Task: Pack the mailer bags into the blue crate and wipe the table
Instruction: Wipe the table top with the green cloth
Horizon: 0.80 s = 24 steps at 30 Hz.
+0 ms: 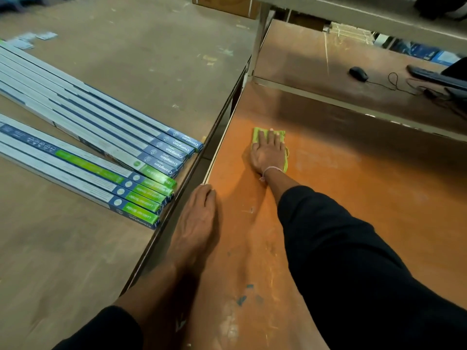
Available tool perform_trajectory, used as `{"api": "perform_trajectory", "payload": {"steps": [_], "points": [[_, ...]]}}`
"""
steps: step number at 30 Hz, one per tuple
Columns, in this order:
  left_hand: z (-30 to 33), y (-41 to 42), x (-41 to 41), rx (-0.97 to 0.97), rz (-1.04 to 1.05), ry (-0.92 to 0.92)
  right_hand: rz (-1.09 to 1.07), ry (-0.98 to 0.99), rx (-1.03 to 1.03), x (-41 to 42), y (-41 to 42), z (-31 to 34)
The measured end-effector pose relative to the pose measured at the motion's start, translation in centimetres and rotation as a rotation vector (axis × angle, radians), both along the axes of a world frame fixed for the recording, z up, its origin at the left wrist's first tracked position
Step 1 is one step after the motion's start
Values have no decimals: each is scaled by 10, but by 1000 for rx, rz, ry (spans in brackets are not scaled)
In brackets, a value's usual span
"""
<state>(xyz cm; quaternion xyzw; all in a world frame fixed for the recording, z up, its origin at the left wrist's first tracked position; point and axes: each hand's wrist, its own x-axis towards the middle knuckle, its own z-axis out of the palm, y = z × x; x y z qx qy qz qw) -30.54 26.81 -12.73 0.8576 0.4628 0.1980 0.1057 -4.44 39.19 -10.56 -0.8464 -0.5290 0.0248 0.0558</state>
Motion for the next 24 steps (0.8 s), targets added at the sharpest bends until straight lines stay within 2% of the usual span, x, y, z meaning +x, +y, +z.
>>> {"api": "perform_trajectory", "payload": {"steps": [2, 3, 6, 8, 10, 14, 16, 18, 22, 24], "points": [[-2, 0, -1, 33, -26, 30, -48, 30, -23, -3, 7, 0], [-2, 1, -1, 28, -20, 29, -3, 31, -26, -5, 7, 2], [2, 1, 0, 32, 5, 13, 332, 19, -24, -3, -2, 5], [3, 0, 0, 51, -12, 5, 421, 1, -35, 13, -11, 4], [5, 0, 0, 37, -10, 0, 276, -29, -42, 41, -25, 1], [9, -5, 0, -5, -7, -37, -246, -48, -30, 98, -75, -3], [9, -5, -1, -10, -14, -71, -337, -11, -43, 100, -93, -1], [8, -5, -2, -17, -19, -80, -261, -10, -53, 89, -102, -1], [0, 0, -4, -14, -14, -62, 203, 7, -19, 45, -136, -1], [-2, 1, -4, 7, -26, -31, 311, 8, -18, 35, -165, -2]]}}
